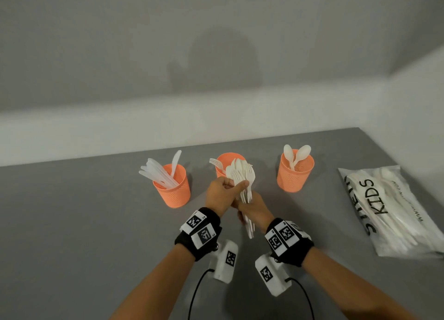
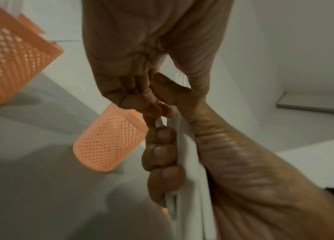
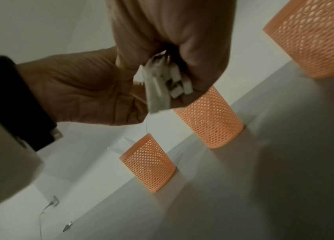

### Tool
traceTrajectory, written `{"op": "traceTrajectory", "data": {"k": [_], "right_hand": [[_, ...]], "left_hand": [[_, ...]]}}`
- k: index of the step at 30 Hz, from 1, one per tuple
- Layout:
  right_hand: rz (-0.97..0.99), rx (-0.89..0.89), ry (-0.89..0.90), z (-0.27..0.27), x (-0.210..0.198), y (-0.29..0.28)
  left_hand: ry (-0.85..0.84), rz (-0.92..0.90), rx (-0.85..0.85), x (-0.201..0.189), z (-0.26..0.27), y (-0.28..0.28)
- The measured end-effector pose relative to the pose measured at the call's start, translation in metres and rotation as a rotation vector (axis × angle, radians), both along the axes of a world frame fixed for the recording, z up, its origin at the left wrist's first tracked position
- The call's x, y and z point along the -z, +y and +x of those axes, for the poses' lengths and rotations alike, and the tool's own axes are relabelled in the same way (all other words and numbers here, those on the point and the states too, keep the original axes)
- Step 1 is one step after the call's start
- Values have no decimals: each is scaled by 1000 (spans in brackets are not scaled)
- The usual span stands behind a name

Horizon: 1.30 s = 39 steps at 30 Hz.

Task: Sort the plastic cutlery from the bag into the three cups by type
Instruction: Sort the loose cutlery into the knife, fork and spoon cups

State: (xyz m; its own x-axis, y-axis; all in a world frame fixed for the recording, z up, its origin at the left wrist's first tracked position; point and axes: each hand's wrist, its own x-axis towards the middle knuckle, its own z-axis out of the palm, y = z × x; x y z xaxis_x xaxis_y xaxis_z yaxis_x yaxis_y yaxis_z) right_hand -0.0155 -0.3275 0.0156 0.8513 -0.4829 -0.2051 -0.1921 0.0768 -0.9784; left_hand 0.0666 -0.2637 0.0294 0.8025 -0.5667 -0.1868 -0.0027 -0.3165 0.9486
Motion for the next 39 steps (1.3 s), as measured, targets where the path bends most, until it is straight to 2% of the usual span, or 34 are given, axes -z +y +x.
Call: {"op": "traceTrajectory", "data": {"k": [4, 6, 8, 15, 17, 19, 22, 25, 27, 29, 34, 39], "right_hand": [[12, 27, -52, -8, 2, -1], [19, 30, -67, -12, 5, -2], [16, 11, -64, -17, 5, -4], [116, 88, -15, -32, 12, -14], [100, 97, -5, -36, 13, -19], [67, 97, 4, -40, 13, -24], [-42, 115, -5, -44, 12, -30], [-139, 170, -36, -48, 10, -37], [-177, 193, -69, -50, 10, -41], [-188, 190, -97, -52, 7, -44], [-180, 173, -103, -60, 0, -50], [-78, 200, -107, -62, -1, -53]], "left_hand": [[200, -91, 40, 0, -4, 1], [259, -159, 79, 0, -8, 3], [284, -204, 46, 0, -10, 5], [157, -316, -268, -16, 3, 0], [159, -379, -312, -24, 11, -3], [79, -359, -318, -33, 20, -8], [-41, -251, -231, -43, 24, -22], [-3, -174, -56, -49, 7, -37], [22, -189, 76, -48, -11, -44], [42, -200, 141, -42, -25, -52], [96, -173, 140, -27, -35, -68], [71, -170, 62, -17, -35, -76]]}}
